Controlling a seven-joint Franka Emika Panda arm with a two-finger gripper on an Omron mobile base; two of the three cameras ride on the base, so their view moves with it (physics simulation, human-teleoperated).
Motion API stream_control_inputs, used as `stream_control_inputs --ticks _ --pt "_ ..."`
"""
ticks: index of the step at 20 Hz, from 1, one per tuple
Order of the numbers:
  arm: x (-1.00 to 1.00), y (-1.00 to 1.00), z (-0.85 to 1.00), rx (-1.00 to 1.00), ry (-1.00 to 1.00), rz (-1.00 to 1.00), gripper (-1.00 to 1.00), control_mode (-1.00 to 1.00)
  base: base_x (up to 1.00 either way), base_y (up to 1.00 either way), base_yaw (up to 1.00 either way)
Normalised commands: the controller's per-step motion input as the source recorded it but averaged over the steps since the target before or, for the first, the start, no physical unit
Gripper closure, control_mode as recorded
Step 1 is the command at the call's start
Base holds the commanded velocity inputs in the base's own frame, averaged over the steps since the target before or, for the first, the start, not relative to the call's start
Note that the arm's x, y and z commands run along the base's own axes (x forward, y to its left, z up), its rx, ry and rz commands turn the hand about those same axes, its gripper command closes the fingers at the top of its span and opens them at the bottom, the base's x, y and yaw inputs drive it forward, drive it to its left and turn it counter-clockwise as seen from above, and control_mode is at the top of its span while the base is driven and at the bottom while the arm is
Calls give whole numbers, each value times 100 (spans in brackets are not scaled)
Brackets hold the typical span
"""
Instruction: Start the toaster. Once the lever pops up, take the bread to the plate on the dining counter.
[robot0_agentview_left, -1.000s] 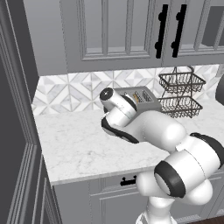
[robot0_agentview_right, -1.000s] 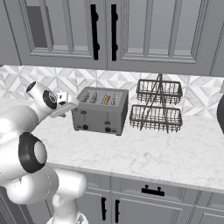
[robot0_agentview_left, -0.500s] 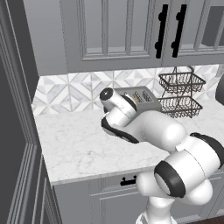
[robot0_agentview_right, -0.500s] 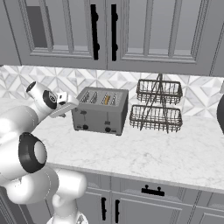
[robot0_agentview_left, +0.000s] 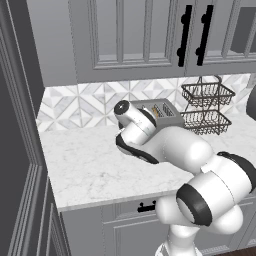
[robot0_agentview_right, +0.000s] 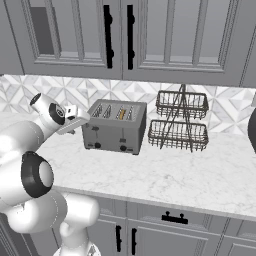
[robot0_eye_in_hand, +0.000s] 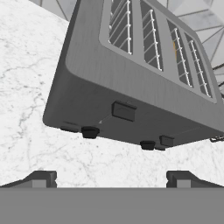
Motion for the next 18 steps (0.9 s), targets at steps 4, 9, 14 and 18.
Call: stream_control_inputs --ticks 4,9,14,18 --pt "0 0 0 0 0 0 -100 -100 0 0 0" --pt "0 0 0 0 0 0 -100 -100 0 0 0" --pt "0 0 0 0 0 0 -100 -100 0 0 0" --pt "0 0 0 0 0 0 -100 -100 0 0 0"
